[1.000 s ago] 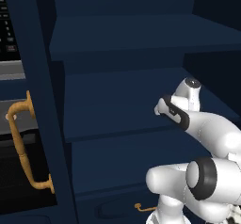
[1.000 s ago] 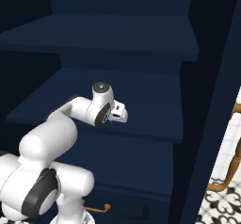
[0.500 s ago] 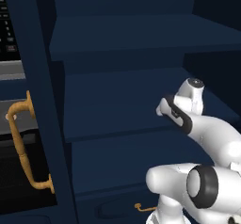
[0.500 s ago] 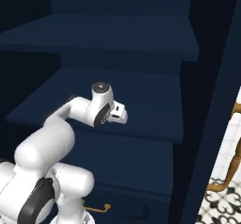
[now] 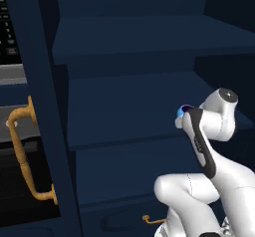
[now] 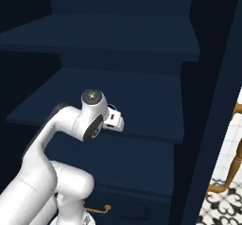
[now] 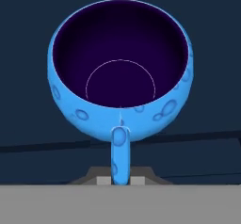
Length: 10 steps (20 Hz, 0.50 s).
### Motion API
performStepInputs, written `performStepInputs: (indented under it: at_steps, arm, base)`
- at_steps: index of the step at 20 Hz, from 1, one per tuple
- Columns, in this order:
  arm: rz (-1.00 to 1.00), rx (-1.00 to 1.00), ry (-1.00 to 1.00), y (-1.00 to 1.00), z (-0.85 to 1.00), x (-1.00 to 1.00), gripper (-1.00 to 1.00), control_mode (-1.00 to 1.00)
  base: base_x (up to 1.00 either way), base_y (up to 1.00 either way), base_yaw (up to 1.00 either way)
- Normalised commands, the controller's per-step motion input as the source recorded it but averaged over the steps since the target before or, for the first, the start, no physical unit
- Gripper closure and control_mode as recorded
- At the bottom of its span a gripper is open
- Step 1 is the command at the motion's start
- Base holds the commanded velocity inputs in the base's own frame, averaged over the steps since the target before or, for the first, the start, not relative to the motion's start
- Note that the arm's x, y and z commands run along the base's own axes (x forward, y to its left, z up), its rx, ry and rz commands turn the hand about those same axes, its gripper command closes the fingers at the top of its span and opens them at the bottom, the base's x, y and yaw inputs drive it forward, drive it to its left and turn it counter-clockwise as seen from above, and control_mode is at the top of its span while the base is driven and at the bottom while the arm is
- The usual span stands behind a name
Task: Pick the kettle from the counter and place it on the tray. Then pick the mug from the cabinet and place it on the tray. Then close the cabinet doors.
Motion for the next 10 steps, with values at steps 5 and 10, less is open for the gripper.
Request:
performStepInputs:
  at_steps: [5, 10]
  arm:
    - [0.00, 0.00, -0.01, -0.01, 0.86, -0.52, 1.00, -1.00]
    - [0.00, 0.00, 0.00, 0.00, 0.62, -0.58, 1.00, -1.00]
  base:
    - [0.00, 0.00, 0.00]
    - [0.00, 0.00, 0.00]
